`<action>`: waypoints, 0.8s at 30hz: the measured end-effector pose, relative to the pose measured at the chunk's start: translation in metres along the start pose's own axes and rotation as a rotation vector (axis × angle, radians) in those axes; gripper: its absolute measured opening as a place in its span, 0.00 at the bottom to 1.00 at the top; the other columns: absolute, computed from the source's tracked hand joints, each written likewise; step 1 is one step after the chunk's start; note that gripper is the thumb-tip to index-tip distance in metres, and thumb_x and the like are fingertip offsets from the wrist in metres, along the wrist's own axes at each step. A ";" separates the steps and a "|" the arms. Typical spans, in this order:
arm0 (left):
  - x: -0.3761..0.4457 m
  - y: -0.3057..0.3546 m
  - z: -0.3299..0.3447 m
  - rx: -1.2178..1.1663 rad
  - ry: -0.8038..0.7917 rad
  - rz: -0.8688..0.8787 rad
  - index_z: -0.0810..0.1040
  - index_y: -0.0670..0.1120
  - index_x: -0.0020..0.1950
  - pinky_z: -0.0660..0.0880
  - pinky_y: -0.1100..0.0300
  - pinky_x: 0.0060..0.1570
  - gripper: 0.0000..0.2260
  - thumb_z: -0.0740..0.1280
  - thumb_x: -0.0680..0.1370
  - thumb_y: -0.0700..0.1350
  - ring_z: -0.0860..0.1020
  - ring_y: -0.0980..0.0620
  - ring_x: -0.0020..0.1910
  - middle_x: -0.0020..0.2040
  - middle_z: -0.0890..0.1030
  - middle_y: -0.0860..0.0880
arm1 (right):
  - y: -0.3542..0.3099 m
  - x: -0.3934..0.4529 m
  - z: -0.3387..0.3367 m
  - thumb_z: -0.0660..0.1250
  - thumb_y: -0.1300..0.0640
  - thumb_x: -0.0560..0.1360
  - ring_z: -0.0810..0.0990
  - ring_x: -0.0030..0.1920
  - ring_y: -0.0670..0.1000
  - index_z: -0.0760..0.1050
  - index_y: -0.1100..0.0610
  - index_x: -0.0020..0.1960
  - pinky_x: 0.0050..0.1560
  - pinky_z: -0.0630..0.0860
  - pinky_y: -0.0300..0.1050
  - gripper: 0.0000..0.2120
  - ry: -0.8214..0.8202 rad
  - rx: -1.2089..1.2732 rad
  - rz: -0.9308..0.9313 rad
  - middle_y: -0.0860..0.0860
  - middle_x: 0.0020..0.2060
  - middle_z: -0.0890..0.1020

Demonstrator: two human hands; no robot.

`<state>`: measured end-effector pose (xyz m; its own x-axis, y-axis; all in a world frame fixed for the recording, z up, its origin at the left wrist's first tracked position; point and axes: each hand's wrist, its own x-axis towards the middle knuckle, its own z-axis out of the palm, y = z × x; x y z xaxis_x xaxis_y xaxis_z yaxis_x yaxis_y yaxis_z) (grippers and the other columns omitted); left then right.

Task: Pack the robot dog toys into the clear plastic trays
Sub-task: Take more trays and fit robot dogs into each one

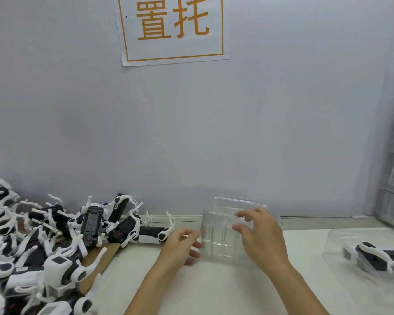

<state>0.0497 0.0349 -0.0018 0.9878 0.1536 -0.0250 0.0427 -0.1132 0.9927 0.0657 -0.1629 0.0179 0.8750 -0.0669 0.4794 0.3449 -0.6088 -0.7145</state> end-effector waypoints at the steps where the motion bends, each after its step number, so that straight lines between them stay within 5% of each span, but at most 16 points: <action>1: -0.001 0.000 0.001 -0.046 -0.030 0.010 0.78 0.43 0.54 0.76 0.57 0.37 0.10 0.69 0.79 0.49 0.80 0.49 0.36 0.43 0.82 0.45 | -0.003 0.000 0.001 0.71 0.53 0.75 0.73 0.45 0.31 0.80 0.43 0.52 0.49 0.69 0.38 0.07 0.016 0.027 -0.006 0.37 0.47 0.74; 5: -0.005 0.005 0.004 -0.093 -0.045 0.115 0.76 0.41 0.53 0.74 0.58 0.34 0.16 0.74 0.72 0.50 0.77 0.49 0.31 0.38 0.80 0.45 | -0.015 0.004 -0.003 0.72 0.53 0.75 0.75 0.47 0.35 0.80 0.42 0.48 0.44 0.66 0.28 0.06 0.053 0.135 -0.041 0.40 0.45 0.77; 10: -0.006 0.014 0.013 -0.366 -0.037 0.153 0.81 0.38 0.48 0.67 0.60 0.31 0.07 0.68 0.77 0.41 0.72 0.51 0.27 0.36 0.78 0.46 | -0.029 0.008 -0.010 0.74 0.56 0.74 0.77 0.49 0.37 0.81 0.42 0.47 0.49 0.71 0.32 0.08 0.077 0.269 -0.101 0.40 0.44 0.78; 13: -0.008 0.021 0.016 -0.483 -0.060 0.167 0.83 0.41 0.47 0.70 0.60 0.34 0.04 0.68 0.77 0.39 0.77 0.52 0.31 0.43 0.83 0.46 | -0.038 0.008 -0.016 0.74 0.58 0.75 0.82 0.41 0.47 0.82 0.44 0.48 0.41 0.79 0.42 0.08 0.080 0.389 -0.109 0.41 0.47 0.78; 18: -0.014 0.033 0.010 -0.552 -0.120 0.269 0.87 0.48 0.42 0.76 0.60 0.43 0.07 0.68 0.72 0.43 0.84 0.50 0.45 0.51 0.86 0.48 | -0.050 0.006 -0.028 0.72 0.63 0.75 0.83 0.28 0.50 0.83 0.48 0.51 0.31 0.76 0.35 0.10 0.050 0.520 -0.148 0.45 0.49 0.80; 24: -0.015 0.043 0.000 -0.753 -0.216 0.333 0.86 0.51 0.40 0.80 0.59 0.44 0.05 0.70 0.69 0.48 0.84 0.51 0.43 0.48 0.85 0.51 | -0.067 0.006 -0.034 0.73 0.61 0.75 0.81 0.24 0.54 0.83 0.49 0.50 0.26 0.71 0.34 0.08 0.026 0.586 -0.144 0.47 0.49 0.81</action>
<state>0.0367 0.0277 0.0416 0.9414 0.0290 0.3361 -0.2906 0.5757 0.7643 0.0362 -0.1497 0.0863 0.7996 -0.0401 0.5993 0.5955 -0.0771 -0.7997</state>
